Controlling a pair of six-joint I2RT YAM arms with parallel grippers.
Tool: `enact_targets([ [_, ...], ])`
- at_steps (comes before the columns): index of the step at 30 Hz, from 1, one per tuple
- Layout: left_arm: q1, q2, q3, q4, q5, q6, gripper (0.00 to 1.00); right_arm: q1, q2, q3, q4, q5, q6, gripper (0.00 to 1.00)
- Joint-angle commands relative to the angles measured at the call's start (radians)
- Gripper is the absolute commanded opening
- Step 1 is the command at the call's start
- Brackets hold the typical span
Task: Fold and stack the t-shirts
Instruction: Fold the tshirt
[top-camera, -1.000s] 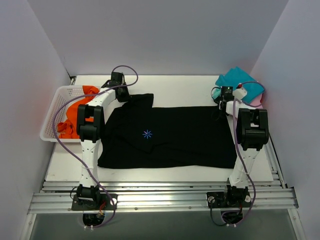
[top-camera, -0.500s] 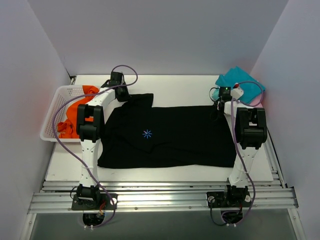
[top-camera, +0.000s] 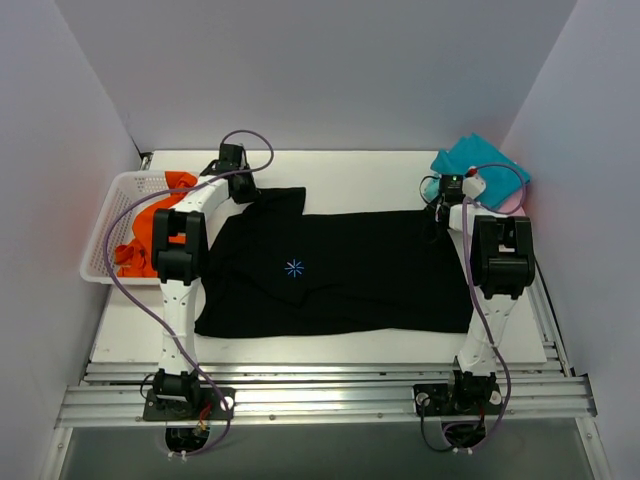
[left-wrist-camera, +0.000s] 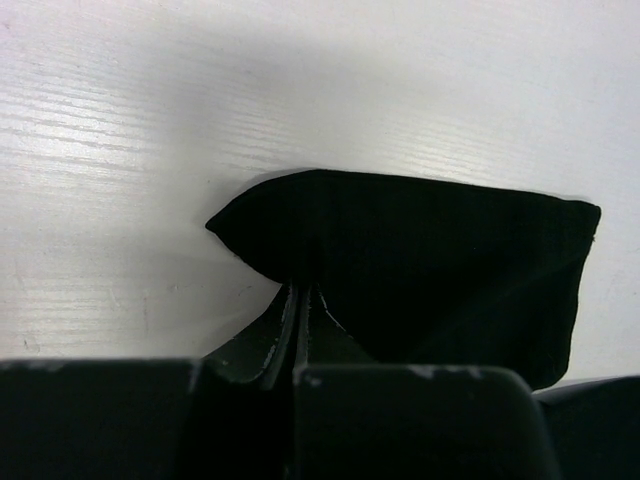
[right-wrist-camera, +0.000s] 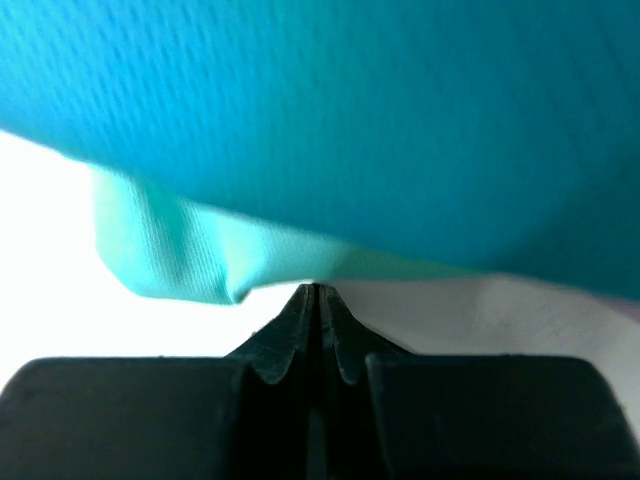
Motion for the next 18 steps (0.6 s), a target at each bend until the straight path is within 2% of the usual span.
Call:
enact_targets([
  [1, 0.009, -0.103, -0.003, 0.017, -0.012, 0.002, 0.02, 0.005, -0.082, -0.036, -0.038, -0.026, -0.008, 0.0],
  [11, 0.001, -0.205, -0.038, -0.012, -0.034, 0.0, 0.02, 0.02, -0.251, -0.038, -0.096, 0.011, -0.018, 0.0],
  [13, 0.002, -0.216, -0.048, -0.014, -0.034, 0.0, 0.02, 0.02, -0.246, -0.013, -0.151, 0.041, -0.018, 0.06],
  [15, -0.002, -0.225, -0.067, -0.014, -0.035, 0.002, 0.02, 0.02, -0.252, -0.01, -0.144, 0.04, -0.02, 0.0],
  [18, -0.005, -0.251, -0.1, -0.008, -0.04, 0.002, 0.02, 0.02, -0.264, -0.045, -0.109, 0.014, -0.021, 0.0],
])
